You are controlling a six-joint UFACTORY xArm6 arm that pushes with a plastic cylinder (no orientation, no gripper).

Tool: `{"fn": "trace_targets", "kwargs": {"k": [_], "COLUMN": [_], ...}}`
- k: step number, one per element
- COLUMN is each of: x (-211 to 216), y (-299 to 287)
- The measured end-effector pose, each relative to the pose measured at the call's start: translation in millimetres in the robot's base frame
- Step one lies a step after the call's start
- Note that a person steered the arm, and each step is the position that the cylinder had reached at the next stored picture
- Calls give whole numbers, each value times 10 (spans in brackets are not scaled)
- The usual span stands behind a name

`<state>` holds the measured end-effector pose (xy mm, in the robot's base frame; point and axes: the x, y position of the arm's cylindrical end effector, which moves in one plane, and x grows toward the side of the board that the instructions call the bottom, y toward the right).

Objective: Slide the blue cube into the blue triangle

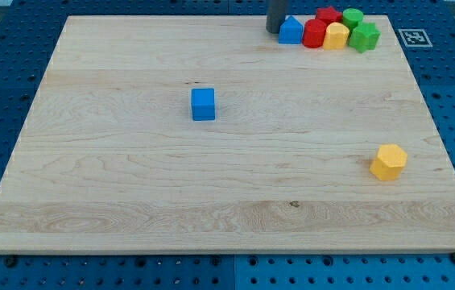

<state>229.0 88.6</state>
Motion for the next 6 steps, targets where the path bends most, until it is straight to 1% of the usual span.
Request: {"fn": "trace_targets", "kwargs": {"k": [1,2,3,4,5,6], "x": [156,607,1234,1902,2005,2005], "y": [-402,-1215,-1931,-2107,-1503,-960]}}
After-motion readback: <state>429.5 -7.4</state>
